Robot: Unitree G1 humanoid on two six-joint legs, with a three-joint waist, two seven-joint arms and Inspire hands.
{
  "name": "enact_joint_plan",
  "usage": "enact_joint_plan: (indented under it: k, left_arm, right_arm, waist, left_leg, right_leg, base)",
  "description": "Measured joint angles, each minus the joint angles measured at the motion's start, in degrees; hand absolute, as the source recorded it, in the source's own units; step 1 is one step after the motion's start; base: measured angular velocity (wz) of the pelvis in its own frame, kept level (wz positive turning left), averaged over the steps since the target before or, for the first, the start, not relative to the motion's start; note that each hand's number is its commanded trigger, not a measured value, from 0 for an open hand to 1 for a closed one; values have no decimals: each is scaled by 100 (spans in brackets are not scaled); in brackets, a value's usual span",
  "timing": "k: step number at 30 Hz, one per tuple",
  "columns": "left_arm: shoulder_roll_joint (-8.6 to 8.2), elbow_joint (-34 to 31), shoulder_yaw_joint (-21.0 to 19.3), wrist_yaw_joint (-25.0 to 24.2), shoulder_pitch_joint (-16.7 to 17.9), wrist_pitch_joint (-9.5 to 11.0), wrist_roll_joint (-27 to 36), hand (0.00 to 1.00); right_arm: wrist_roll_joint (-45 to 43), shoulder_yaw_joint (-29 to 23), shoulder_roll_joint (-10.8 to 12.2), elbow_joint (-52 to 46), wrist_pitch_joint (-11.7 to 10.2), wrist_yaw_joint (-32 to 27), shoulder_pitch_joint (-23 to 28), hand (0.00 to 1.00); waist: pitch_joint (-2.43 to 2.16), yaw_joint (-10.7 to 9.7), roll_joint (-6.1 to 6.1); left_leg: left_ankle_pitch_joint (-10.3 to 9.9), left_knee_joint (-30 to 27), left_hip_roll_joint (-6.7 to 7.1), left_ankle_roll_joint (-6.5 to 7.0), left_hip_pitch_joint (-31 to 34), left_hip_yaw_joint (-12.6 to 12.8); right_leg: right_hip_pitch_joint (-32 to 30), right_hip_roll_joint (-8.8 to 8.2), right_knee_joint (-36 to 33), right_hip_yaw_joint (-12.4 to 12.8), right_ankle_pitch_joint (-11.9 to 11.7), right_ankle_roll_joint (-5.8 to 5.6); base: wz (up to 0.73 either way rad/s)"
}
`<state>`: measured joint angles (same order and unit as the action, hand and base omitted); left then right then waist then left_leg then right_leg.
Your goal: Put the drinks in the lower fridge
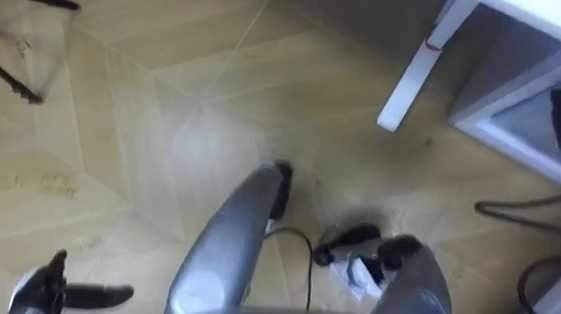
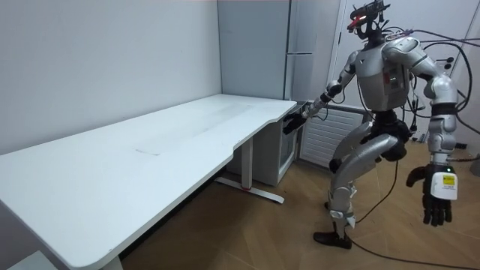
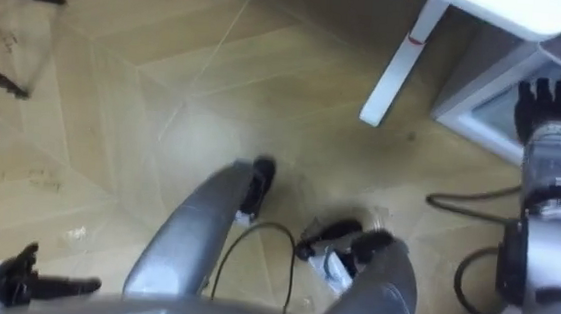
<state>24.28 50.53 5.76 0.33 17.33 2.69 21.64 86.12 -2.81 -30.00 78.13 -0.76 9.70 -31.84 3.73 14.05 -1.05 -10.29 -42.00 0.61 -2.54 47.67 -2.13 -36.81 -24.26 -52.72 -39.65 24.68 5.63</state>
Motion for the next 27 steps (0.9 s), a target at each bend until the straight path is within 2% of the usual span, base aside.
enact_joint_plan:
  k: [2,3,4,5,6,7,8,10,12,14,17,19,22,25,27]
  left_arm:
    - [-36,212,-25,4,-199,26,-122,0]
    - [-36,234,-39,1,-227,52,-154,0]
    - [-26,238,-62,4,-227,109,-197,0]
    - [-27,234,-89,4,-227,146,-204,0]
    - [-32,236,-106,4,-226,145,-205,0]
    - [-37,257,-123,9,-217,146,-204,0]
    - [-38,277,-124,8,-219,146,-205,0]
    - [-62,295,-191,-12,-193,154,-225,0]
    - [-138,336,-444,-89,-148,163,-214,0]
    - [-199,354,-682,-96,-83,164,-206,0]
    - [-381,337,-804,-79,32,153,-214,0]
    - [-526,339,-924,-97,136,145,-229,0]
    - [-617,403,-1158,-50,151,139,-233,0]
    - [-764,465,-1351,24,103,141,-290,0]
    - [-834,509,-1400,25,110,139,-452,0]
  right_arm:
    - [-473,181,-14,47,89,228,246,0]
    - [-794,347,-24,130,188,375,382,0]
    - [-1092,532,-68,154,261,554,562,0]
    - [-1423,617,-126,158,296,685,739,0]
    - [-1621,622,-144,156,299,732,826,0]
    - [-1929,636,-168,147,322,804,989,0]
    - [-2055,649,-176,144,335,827,1054,0]
    - [-2454,610,-185,148,431,982,1410,0]
    - [-2666,471,-229,61,466,1010,1670,0]
    - [-2805,253,-232,-155,450,1034,2173,0]
    - [-3362,30,-230,-474,468,964,2556,0]
    - [-3832,-304,-229,-769,474,826,2774,0]
    - [-4263,-621,-240,-1283,506,578,2817,0]
    - [-4565,-883,-245,-1506,492,414,2847,0]
    - [-4844,-1097,-249,-1674,489,316,2868,0]
  waist:
    - [2,-22,-55]
    - [-7,-78,-128]
    - [-22,-129,-205]
    - [-35,-146,-271]
    - [-54,-180,-311]
    - [-107,-247,-388]
    - [-129,-285,-423]
    - [-227,-417,-583]
    - [-253,-553,-616]
    - [-293,-683,-656]
    - [-297,-788,-656]
    - [-306,-951,-667]
    - [-311,-1226,-726]
    - [-353,-1366,-767]
    - [-361,-1418,-767]
  left_leg:
    - [25,270,-19,11,-345,11]
    - [45,449,-35,-19,-576,40]
    - [33,574,-75,11,-802,88]
    - [15,669,-145,36,-995,128]
    - [9,728,-171,39,-1091,149]
    - [0,859,-208,57,-1284,206]
    - [-5,923,-221,65,-1395,228]
    - [-49,1172,-291,94,-1946,418]
    - [-62,1413,-292,115,-2402,499]
    - [-76,1788,-311,137,-2949,650]
    - [-81,2116,-313,142,-3440,813]
    - [-84,2349,-313,147,-3783,1009]
    - [-79,2576,-318,139,-4136,1172]
    - [-77,2755,-333,132,-4493,1305]
    - [-77,2858,-334,132,-4683,1379]
  right_leg:
    - [316,129,316,-4,-118,-68]
    - [528,214,525,-1,-184,-119]
    - [720,300,714,8,-235,-183]
    - [910,453,936,26,-313,-229]
    - [1009,514,1060,29,-358,-258]
    - [1192,617,1275,63,-436,-307]
    - [1293,678,1388,104,-470,-343]
    - [1740,886,1845,317,-612,-482]
    - [2171,994,2184,386,-711,-589]
    - [2589,1226,2643,773,-850,-693]
    - [2940,1337,2959,1001,-971,-763]
    - [3097,1367,3083,1206,-1010,-796]
    - [3277,1407,3163,1392,-1020,-807]
    - [3538,1482,3366,1528,-1082,-841]
    - [3670,1520,3480,1616,-1136,-861]
  base:
    - [-10]
    - [-15]
    - [-26]
    - [-25]
    - [-27]
    - [-14]
    - [-23]
    - [-30]
    - [-18]
    - [-25]
    - [-34]
    - [-48]
    - [-35]
    - [-27]
    - [-25]
